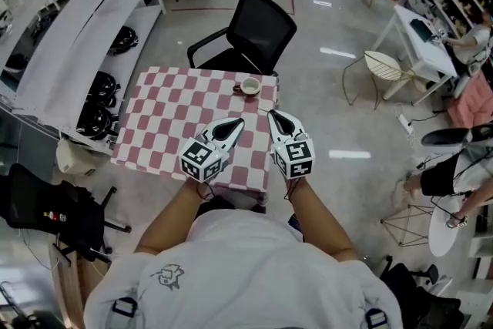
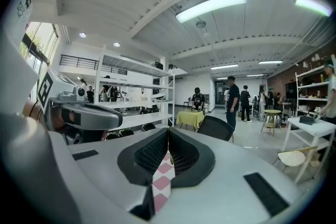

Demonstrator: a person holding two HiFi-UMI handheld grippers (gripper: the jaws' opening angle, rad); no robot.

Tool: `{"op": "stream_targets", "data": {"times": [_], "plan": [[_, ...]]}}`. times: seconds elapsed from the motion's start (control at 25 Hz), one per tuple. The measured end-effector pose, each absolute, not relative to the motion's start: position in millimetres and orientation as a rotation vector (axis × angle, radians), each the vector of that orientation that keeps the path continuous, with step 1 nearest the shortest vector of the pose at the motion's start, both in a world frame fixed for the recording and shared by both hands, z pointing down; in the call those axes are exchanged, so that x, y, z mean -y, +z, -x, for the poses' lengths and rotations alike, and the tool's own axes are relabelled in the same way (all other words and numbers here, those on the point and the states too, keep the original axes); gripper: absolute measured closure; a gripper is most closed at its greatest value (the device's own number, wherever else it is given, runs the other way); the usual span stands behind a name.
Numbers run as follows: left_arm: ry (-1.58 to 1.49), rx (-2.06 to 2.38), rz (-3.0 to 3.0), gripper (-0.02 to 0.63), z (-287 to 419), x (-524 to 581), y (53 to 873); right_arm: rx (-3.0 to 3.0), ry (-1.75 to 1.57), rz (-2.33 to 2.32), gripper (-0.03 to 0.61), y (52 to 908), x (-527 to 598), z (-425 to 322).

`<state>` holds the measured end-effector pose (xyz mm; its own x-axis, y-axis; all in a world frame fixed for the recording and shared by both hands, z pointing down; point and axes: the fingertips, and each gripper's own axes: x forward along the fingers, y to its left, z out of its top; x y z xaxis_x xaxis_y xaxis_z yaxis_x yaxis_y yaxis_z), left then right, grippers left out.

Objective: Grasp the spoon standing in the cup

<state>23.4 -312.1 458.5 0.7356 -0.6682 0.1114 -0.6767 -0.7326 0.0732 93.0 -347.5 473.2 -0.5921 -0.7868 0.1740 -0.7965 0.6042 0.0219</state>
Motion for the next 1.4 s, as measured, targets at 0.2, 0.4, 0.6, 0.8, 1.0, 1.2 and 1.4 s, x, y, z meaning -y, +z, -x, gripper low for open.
{"op": "stream_targets", "data": {"times": [0.2,0.4,0.6,0.8,1.0,1.2,1.4], "plan": [[0.137,1.09,-2.851,0.6,-12,286,455,2.679,0.066,-1.327,0.545,464,322,-81],[0.13,1.068,-2.907,0.6,10,255,436,2.67,0.029,-1.343,0.545,449,292,-63],[0.11,1.051,-2.954,0.6,46,212,426,2.655,-0.019,-1.379,0.545,438,253,-39],[0.093,1.023,-2.983,0.6,67,173,430,2.657,-0.032,-1.41,0.545,439,209,-21],[0.122,0.989,-3.006,0.6,68,138,440,2.667,-0.034,-1.42,0.545,443,173,-16],[0.117,0.997,-3.004,0.6,53,113,445,2.681,-0.057,-1.4,0.546,443,144,-30],[0.083,1.046,-3.014,0.6,20,92,444,2.702,-0.093,-1.373,0.545,445,115,-62]]}}
